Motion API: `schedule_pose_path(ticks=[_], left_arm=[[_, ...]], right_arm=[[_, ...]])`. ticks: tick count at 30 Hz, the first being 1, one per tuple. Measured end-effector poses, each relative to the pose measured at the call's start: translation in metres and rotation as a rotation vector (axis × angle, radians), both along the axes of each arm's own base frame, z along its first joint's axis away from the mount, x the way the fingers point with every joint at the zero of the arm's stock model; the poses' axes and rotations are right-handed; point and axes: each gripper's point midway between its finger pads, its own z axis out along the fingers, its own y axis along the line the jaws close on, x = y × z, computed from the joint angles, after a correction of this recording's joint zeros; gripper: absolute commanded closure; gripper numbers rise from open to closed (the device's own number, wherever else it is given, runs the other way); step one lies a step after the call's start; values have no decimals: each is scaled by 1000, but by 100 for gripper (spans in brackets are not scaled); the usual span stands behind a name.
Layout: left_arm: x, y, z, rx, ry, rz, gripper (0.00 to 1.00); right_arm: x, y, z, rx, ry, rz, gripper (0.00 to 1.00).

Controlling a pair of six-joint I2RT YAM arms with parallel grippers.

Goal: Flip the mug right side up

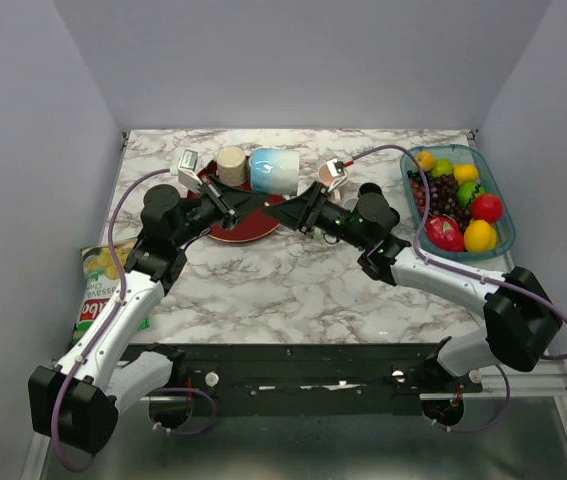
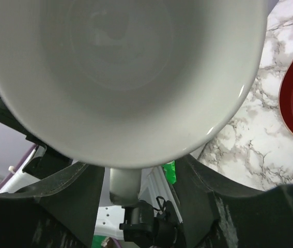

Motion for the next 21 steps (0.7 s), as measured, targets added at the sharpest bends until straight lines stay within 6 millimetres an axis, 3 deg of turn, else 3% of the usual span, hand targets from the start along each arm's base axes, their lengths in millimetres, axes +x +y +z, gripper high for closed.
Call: schedule_pose_path(ticks=[3,6,8,9,12,15,17,20,21], left_arm=[[-1,-1,1,-5,0,-4,100],[-1,-2,0,-8,5,-6,100],[-2,-2,0,-9,6,-8,100],[-2,-2,0,-9,4,-9,100],[-3,-2,0,-9,4,-14,100],[-4,-2,-1,-9,6,-17,100],[-5,-2,-2,-8,8,-18,100],[-5,-3,-3,-9,9,-18,100],[-5,-3,-3,-10,9,-19,100]], right_arm=[[-1,2,2,10,5,10,66],[-2,2,7,26,-2,15,69],[-2,2,7,30,3,16,65],[-2,1,7,30,4,15,55],[-2,0,9,33,1,9,42],[-3,-4,12,37,-9,-5,42],[-3,-6,14,41,-14,-11,45],[-4,-7,16,43,-18,-16,62],[-3,-7,16,42,-18,-21,72]])
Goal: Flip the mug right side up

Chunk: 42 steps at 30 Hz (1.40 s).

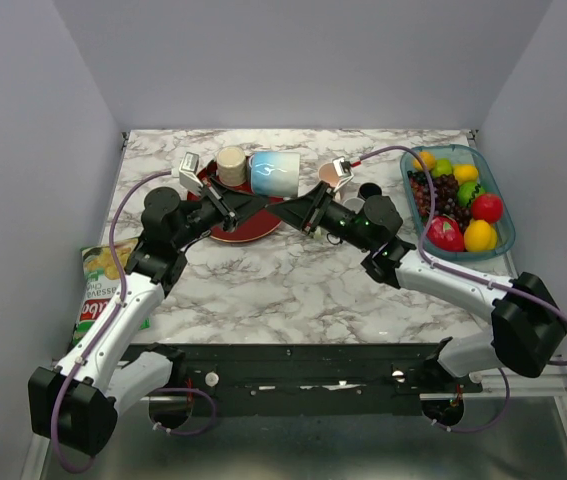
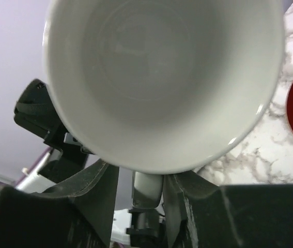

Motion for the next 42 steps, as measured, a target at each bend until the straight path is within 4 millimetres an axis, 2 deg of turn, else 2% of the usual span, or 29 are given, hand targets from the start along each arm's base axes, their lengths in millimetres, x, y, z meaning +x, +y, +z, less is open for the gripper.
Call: schedule_pose_path(ticks=[2,3,6,7,9,10,12,13,15,20,24,28,31,37,39,42], left_arm=[[-1,0,2,-6,-4,-2,100],[-1,0,3,-7,-8,-3,100],[-2,0,4,-8,-15,-3,100],[-2,0,4,-5,-16,-4,97],[-2,0,2,-2,-16,-4,80],[-2,0,1,2,-18,-5,54],[-3,0,0,10,-23,-9,30],[-4,-1,-1,16,-33,-17,14],[-7,-2,3,31,-77,-32,3],[-18,-2,8,120,-214,-78,1],[-24,1,0,217,-283,-99,1],[-26,6,-14,324,-302,-104,1],[-24,9,-24,384,-302,-101,1],[-10,9,-39,449,-279,-111,1],[-7,8,-47,464,-263,-118,1],[-3,7,-57,480,-235,-128,1]], right_arm=[[1,0,-2,-7,3,-4,84],[0,0,-2,-1,16,-1,99],[1,0,-1,-1,12,-4,99],[1,0,-2,-3,13,-5,99],[1,0,-4,-9,19,-6,99],[1,0,-4,-12,21,-8,99],[1,-3,-4,-22,28,-15,99],[0,-5,-4,-33,24,-22,99],[-2,-11,-9,-77,33,-44,99],[-7,-44,-18,-223,45,-159,100],[-13,-92,-24,-359,41,-313,100],[-21,-144,-45,-519,76,-466,100],[-28,-183,-80,-669,146,-569,99],[-58,-251,-174,-1024,331,-675,99],[-71,-266,-198,-1111,387,-677,100],[-84,-280,-224,-1186,455,-676,100]])
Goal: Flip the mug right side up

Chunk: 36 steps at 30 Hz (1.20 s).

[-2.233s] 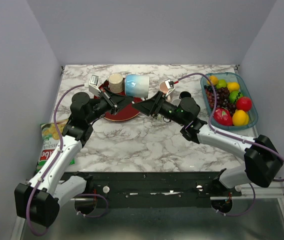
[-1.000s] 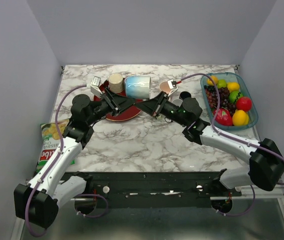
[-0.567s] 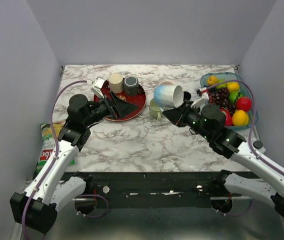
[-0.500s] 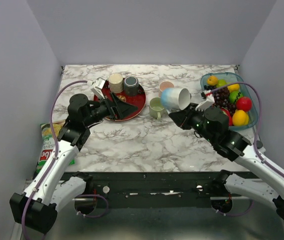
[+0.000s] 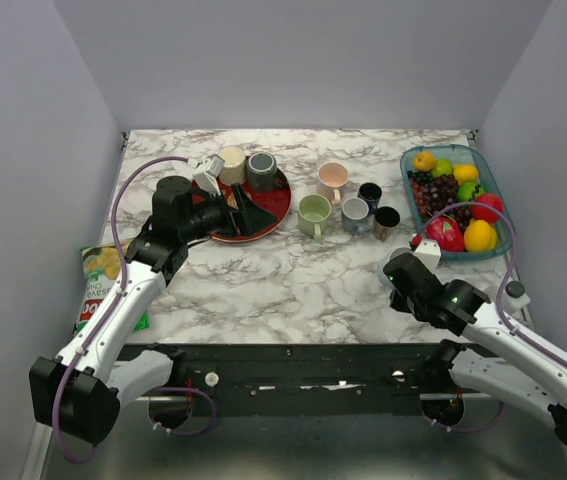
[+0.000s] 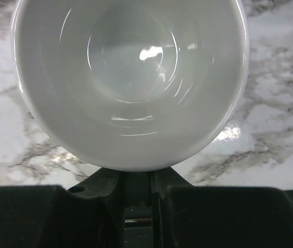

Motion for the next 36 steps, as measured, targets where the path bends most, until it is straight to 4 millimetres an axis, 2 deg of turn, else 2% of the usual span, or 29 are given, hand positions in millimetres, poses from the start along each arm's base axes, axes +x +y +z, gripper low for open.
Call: schedule_pose_path(ticks=[2,11,18,27,30,33,34,36], left_arm=[[2,0,-5,9,15,-1,1],[4,-1,-11,20,25,-3,1],[5,-1,-13,27,24,-6,1],[10,-3,-12,31,29,-7,1],[11,-3,-10,33,20,-8,1],[11,-3,-10,36,16,-9,1],[11,-3,-10,37,16,-10,1],[11,-2,-11,39,18,-9,1]], right_arm=[[-6,-6,-10,-36,49,-22,99],[0,-25,-38,-136,167,-153,99],[20,-21,-44,-86,155,-205,99],[33,-22,-58,-82,187,-241,98],[37,-21,-58,-85,187,-246,87],[40,-21,-59,-93,191,-250,63],[42,-20,-58,-94,192,-250,51],[45,-17,-59,-82,188,-250,43]])
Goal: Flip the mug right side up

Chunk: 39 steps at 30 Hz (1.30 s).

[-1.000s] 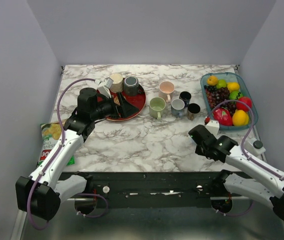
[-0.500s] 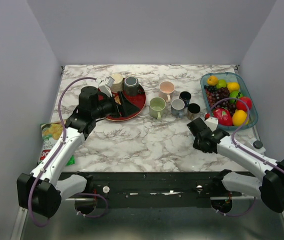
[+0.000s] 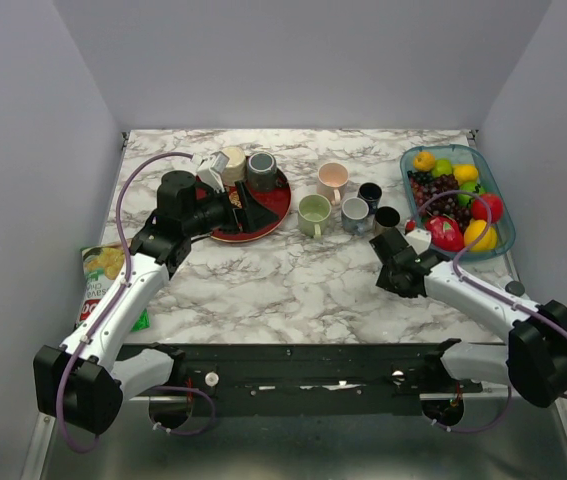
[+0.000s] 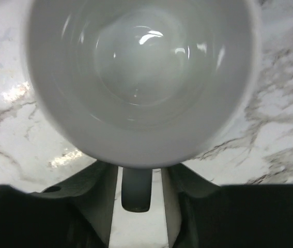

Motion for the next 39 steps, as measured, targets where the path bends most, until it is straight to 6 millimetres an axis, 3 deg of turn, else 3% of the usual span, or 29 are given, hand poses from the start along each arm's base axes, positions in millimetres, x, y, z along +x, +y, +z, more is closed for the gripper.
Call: schedule_pose_path(ticks=[4,6,9,11,19,24,32,39], left_arm=[[0,1,-2,10,7,3,1],[1,2,-3,15,7,7,1],[3,4,-7,32,19,22,1],[8,6,-7,47,21,44,1],[45,18,-6,111,16,189,1],[72,33,-19,152,30,331,1],[118,49,-42,197,92,578,1],[174,6,-37,233,103,703,2]], right_arm=[[2,2,0,10,-5,6,23],[3,3,4,19,-17,10,19],[6,6,15,45,-55,17,11],[10,9,28,71,-96,25,1],[25,20,114,194,-344,92,0],[24,22,158,252,-469,139,0],[15,24,181,299,-541,188,0],[14,26,181,307,-541,195,0]])
